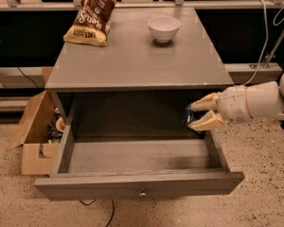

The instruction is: Pick rxbar blueberry from top drawer and place on counter

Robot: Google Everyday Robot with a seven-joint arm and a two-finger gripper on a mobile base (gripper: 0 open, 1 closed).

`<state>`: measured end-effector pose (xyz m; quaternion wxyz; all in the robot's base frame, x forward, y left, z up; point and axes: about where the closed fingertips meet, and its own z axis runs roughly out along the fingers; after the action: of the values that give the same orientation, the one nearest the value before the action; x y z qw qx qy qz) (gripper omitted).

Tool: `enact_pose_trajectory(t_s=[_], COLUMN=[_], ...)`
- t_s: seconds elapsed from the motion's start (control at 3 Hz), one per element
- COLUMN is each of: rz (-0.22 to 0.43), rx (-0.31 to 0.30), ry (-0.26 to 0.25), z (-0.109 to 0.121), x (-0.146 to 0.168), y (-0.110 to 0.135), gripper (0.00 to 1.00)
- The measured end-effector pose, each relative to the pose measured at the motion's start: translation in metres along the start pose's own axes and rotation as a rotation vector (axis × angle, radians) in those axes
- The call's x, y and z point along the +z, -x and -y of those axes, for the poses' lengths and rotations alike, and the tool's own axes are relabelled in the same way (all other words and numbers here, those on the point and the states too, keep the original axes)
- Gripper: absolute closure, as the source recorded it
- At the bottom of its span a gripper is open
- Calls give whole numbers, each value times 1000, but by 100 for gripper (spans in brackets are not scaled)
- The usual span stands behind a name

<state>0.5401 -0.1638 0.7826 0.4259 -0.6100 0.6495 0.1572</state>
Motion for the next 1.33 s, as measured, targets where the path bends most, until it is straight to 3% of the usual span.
enact_pose_trajectory(t_s=[0.33,0.67,1.0,1.33], rz=[-30,-132,-173,-156], rx=[-63,-184,-220,-185], ry=[-25,-55,-70,-87], z=[17,72,138,183], x=[-8,-27,-24,-9], y=[24,80,115,113], gripper=[100,100,100,100])
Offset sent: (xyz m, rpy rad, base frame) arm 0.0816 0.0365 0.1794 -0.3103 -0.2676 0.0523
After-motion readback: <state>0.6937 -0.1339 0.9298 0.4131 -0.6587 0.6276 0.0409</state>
